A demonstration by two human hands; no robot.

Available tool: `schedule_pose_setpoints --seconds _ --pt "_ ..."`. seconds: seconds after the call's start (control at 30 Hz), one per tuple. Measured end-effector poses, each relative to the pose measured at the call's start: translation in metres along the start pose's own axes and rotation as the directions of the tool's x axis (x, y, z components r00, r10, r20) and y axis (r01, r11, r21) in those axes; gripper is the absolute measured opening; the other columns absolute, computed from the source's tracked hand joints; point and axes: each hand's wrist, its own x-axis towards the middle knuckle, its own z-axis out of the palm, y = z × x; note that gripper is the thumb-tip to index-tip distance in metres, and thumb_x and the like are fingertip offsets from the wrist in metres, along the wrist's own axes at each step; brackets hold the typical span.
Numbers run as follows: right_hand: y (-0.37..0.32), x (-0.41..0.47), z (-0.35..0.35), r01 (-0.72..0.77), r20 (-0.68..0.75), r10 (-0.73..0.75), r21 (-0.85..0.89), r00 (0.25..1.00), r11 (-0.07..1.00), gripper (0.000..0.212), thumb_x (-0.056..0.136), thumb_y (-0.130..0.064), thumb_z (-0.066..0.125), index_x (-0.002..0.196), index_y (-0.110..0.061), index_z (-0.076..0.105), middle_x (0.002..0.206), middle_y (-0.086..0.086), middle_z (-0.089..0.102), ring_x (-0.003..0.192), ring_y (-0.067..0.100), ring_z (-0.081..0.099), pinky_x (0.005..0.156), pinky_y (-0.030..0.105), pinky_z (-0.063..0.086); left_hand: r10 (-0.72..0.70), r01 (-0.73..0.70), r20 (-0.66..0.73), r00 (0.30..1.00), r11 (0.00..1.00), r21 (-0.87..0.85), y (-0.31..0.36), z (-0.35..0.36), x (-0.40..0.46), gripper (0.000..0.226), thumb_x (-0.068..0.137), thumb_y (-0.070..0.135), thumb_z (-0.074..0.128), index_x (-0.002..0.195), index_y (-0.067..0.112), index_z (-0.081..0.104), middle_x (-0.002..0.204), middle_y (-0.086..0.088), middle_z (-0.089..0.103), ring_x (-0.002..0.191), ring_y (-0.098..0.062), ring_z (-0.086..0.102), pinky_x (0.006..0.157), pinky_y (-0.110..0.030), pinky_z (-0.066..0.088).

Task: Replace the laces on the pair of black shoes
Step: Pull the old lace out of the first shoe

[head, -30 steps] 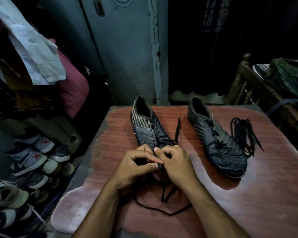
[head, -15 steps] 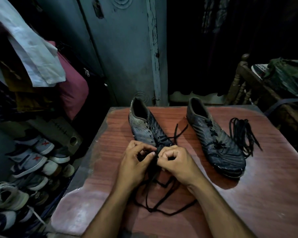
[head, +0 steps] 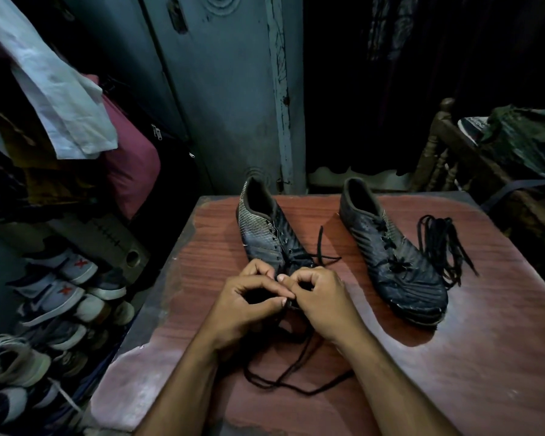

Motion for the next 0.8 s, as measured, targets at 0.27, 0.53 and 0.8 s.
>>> schedule_pose_setpoints --seconds 0.27,0.53,0.8 --pt "-0.003 -0.004 -0.007 -0.025 0.053 0.016 0.165 0.998 0.986 0.044 0.069 -0.048 0.053 0.063 -0.005 0.057 0.063 0.014 0.057 0.062 0.008 0.051 0.064 0.043 0.044 0.053 0.002 -0.202 0.978 0.965 0.262 -0.008 0.004 0.007 0.037 0.085 0.011 0.067 0.118 0.028 0.074 0.107 0.000 0.057 0.099 -0.004 0.060 0.090 -0.015 0.046" --pt "0.001 -0.003 -0.008 -0.072 0.082 0.050 0.287 0.995 0.955 0.037 0.074 -0.044 0.052 0.054 -0.013 0.053 0.058 0.000 0.049 0.061 0.013 0.047 0.063 0.038 0.037 0.038 0.018 -0.190 0.981 0.958 0.287 -0.002 0.007 0.005 0.009 0.079 0.027 0.076 0.085 0.033 0.079 0.092 0.014 0.051 0.092 -0.001 0.055 0.084 -0.013 0.042" --pt "0.001 -0.001 -0.002 -0.013 0.000 0.013 0.052 1.000 0.999 0.048 0.083 -0.066 0.053 0.062 -0.025 0.066 0.061 -0.004 0.061 0.062 0.007 0.058 0.071 0.044 0.049 0.009 -0.009 -0.021 1.000 1.000 0.005 0.001 0.002 0.000 0.014 0.073 0.030 0.082 0.084 0.021 0.083 0.093 0.009 0.053 0.095 -0.012 0.054 0.088 -0.030 0.045"
